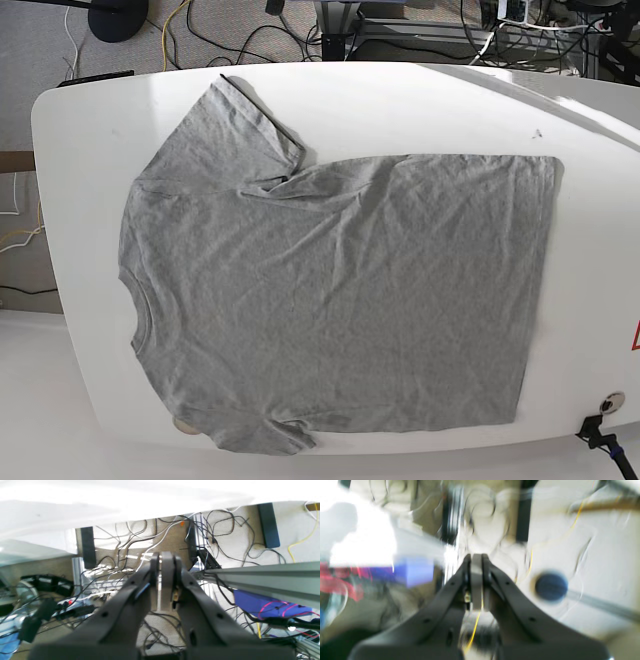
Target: Fold the T-shirt properly
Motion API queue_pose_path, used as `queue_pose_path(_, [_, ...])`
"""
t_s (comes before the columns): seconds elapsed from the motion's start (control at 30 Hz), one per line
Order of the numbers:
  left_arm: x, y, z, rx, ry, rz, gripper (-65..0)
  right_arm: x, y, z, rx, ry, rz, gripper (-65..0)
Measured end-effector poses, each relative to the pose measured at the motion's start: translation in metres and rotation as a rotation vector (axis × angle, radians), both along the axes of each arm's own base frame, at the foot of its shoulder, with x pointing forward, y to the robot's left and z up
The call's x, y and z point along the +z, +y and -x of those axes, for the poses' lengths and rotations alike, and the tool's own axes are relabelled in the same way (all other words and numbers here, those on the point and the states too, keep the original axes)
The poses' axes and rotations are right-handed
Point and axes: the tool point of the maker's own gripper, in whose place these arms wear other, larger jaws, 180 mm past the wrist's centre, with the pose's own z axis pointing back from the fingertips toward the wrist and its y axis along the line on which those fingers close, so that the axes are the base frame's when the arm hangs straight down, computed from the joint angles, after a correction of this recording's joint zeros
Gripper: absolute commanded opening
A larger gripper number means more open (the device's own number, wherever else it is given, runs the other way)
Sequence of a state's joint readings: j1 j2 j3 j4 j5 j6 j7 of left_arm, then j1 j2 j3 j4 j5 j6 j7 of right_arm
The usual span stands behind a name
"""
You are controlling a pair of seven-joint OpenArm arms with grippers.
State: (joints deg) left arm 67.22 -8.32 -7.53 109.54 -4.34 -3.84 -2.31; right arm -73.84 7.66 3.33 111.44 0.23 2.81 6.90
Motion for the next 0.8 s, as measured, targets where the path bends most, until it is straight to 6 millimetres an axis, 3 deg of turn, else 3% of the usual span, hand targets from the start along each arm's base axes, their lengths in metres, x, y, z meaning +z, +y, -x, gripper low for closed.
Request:
queue_pose_path(0.07, [0.005,-0.001,-0.005,-0.002,-0.019,0.0,-64.2,0.012,0.004,-0.018,0.005,-0.064,-0.01,-65.0])
queue_pose_path(0.27, [0.01,-0.003,-0.01,-0.005,-0.036,0.002,-63.0,0.013,0.004,-0.017,0.006,-0.061,-0.01,-65.0])
queue_pose_path(0.43, [0.014,-0.004,-0.027,-0.007,-0.083,0.005,-42.0,0.025,0.005,-0.029,0.008,-0.15,-0.02,-65.0])
queue_pose_path(0.5, [0.017,-0.004,-0.041,-0.009,-0.12,0.005,-41.1,0.025,0.005,-0.039,0.007,-0.174,-0.019,-64.9])
queue_pose_path(0.6, [0.02,-0.004,-0.055,-0.009,-0.157,0.003,-40.7,0.029,0.005,-0.069,0.009,-0.264,-0.02,-64.9])
queue_pose_path(0.8, [0.027,-0.003,-0.083,-0.015,-0.232,0.001,-40.5,0.026,0.005,-0.1,0.012,-0.305,-0.016,-64.9])
